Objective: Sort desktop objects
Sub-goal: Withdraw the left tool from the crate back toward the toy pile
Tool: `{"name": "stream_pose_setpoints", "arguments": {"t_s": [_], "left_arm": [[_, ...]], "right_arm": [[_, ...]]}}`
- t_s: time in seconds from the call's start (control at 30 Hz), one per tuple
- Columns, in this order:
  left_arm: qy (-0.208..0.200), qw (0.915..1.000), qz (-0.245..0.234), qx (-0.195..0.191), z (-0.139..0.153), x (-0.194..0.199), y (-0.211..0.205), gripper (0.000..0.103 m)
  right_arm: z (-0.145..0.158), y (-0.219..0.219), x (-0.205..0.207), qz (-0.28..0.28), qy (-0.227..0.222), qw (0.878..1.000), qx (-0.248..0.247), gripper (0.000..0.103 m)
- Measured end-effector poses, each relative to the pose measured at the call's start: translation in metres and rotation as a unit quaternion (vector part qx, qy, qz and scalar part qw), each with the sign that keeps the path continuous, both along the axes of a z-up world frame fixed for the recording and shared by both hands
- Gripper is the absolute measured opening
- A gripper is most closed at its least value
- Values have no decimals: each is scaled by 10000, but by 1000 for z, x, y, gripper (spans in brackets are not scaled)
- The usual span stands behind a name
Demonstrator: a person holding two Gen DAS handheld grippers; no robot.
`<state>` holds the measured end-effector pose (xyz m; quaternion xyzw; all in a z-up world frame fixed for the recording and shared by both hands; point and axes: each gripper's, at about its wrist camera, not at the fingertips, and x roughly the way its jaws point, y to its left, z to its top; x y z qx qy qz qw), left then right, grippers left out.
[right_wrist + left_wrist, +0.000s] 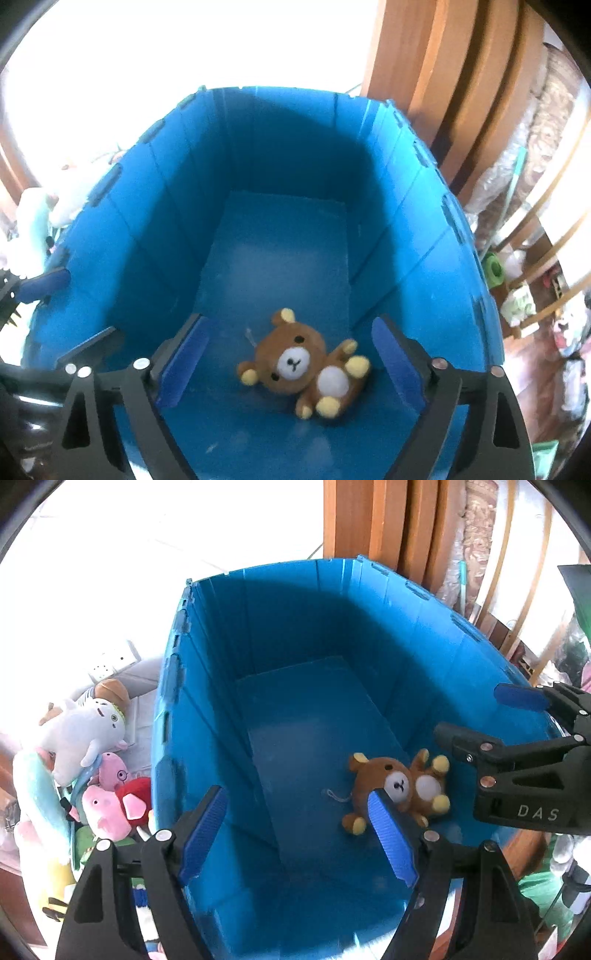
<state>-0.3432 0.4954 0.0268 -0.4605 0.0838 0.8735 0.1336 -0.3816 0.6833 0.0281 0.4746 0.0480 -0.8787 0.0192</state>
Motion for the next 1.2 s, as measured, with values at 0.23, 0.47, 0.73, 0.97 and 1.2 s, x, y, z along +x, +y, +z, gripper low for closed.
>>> {"name": "stream_pose_setpoints", "arguments": {"t_s": [0.23, 0.47, 0.73, 0.97, 1.2], "left_arm": [[302, 9995, -37, 53, 6, 54, -32, 79], [425, 9990, -60, 111, -3, 108, -74, 79], [354, 9993, -111, 108, -26, 160, -119, 79], [232, 9995, -72, 179, -41, 185, -142, 79], [264, 9989, 339, 196, -48, 197, -165, 79]], "right_arm": [[11, -32, 59, -168, 310, 9994, -67, 93], [18, -75, 124, -301, 607, 9974, -237, 93], [-2, -133, 186, -367, 550, 9974, -282, 94], [-22, -166, 222, -384, 397, 9978, -361, 94], [-25, -187, 236, -109, 438, 9983, -381, 94]]}}
